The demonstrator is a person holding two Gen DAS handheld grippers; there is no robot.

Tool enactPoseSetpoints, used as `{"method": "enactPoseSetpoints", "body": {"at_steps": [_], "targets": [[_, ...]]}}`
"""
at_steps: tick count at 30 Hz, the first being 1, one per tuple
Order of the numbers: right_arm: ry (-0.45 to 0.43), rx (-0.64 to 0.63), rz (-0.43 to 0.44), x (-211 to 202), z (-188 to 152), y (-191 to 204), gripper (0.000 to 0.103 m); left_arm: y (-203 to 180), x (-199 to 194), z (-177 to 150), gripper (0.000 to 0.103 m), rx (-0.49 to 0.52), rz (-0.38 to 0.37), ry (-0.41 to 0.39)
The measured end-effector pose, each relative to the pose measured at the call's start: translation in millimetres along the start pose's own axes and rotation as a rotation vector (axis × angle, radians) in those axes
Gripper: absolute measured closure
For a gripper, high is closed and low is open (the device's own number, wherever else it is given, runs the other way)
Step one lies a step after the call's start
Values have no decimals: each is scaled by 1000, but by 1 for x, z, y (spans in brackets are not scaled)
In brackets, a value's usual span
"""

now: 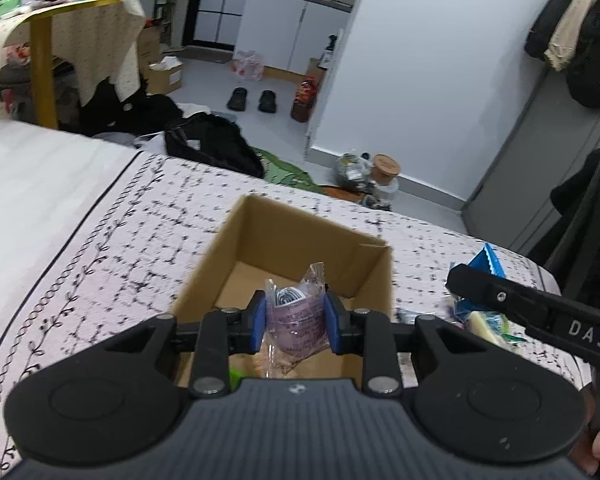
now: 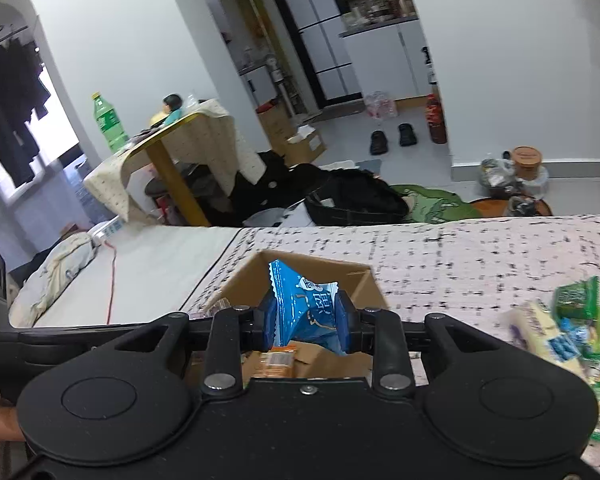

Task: Organize snacks
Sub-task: 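Carry the purple and blue packets into the box and open both tools, then withdraw both tools from the box toward the remaining snacks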

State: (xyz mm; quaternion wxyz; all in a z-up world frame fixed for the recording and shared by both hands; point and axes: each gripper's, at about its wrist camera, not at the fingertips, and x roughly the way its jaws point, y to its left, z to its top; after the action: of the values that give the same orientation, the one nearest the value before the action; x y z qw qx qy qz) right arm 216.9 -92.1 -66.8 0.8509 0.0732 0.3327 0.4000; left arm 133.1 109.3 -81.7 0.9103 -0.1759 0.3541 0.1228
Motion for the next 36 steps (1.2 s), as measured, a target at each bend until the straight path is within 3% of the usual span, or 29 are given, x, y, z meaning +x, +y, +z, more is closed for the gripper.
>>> {"method": "enactPoseSetpoints", "body": {"at_steps": [11,16,22,29,36], "targets": [[57,-37,29,23,-3,15,75,16,3,0,72,-45,55,2],[63,-40,31,29,-4,16,73,15,1,6,66,-47,69,6],[48,-4,21,22,-4,7,54,16,-5,6,45,-63,83,1],[11,46,-10,-4,-5,-11,37,10,-2,2,31,-86,93,50],[-23,60,-55,-27,-9,-25,16,-5,-3,-2,17,-55,94,34]]}}
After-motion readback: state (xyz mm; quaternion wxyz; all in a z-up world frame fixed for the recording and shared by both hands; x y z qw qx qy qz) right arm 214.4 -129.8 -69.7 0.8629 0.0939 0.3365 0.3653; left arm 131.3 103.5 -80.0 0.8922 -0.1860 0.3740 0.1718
